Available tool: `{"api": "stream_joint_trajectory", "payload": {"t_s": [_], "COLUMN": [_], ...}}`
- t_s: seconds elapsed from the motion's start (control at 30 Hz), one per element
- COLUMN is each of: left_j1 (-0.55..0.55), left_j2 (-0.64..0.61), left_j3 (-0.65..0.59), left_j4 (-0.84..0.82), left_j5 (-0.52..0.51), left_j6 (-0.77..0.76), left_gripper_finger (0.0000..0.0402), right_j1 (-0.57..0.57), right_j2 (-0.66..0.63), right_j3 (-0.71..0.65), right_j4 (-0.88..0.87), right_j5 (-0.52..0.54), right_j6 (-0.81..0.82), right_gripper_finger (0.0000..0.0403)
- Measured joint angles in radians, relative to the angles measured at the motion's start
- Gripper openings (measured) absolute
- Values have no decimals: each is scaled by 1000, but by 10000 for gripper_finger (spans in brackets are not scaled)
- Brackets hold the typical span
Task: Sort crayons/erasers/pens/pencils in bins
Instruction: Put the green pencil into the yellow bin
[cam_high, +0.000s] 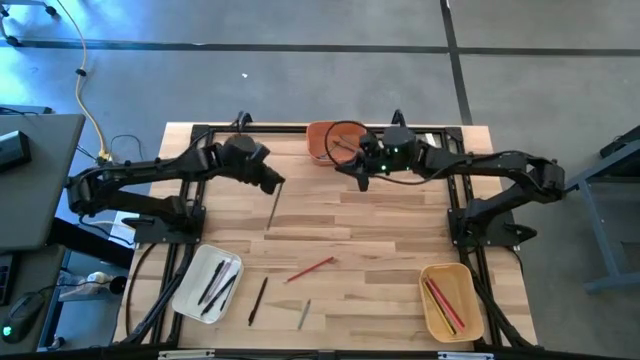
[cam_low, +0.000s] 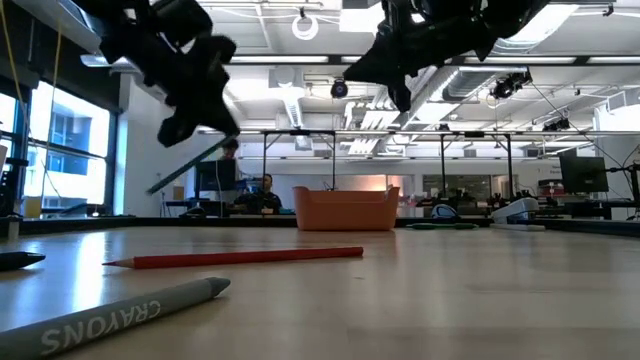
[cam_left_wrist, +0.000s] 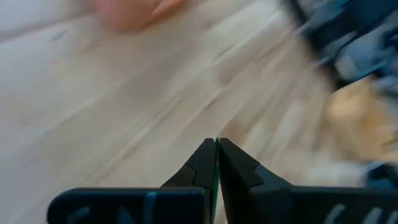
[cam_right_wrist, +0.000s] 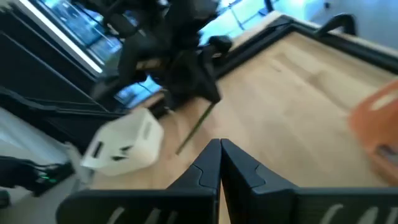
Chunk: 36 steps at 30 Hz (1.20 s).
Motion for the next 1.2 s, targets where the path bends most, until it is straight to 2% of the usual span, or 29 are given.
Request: {"api": "stream_joint_trajectory", "payload": {"t_s": [0.13, 0.3, 0.47, 0.67, 0.83, 1.0, 1.2], "left_j1": [18, 19, 9, -18, -45, -50, -50], "left_j2": [-17, -15, 9, 60, 120, 171, 214], "left_j3": [0, 1, 2, 2, 3, 40, 76], "left_j4": [166, 385, 549, 679, 806, 841, 899], "left_j5": [59, 61, 35, 30, 28, 29, 31], "left_j6": [-102, -227, -311, -375, -418, -435, -455], "left_gripper_finger": [0, 0, 0, 0, 0, 0, 0], "right_j1": [49, 84, 102, 125, 127, 133, 133], "right_j2": [5, 20, 26, 35, 61, 76, 76], "right_j3": [-13, -13, -13, 3, 43, 61, 62], "right_j4": [68, 142, 172, 166, 141, 139, 139], "right_j5": [26, 73, 86, 149, 148, 140, 140], "right_j6": [98, 223, 306, 346, 357, 372, 375], "right_gripper_finger": [0, 4, 52, 128, 171, 191, 193]}}
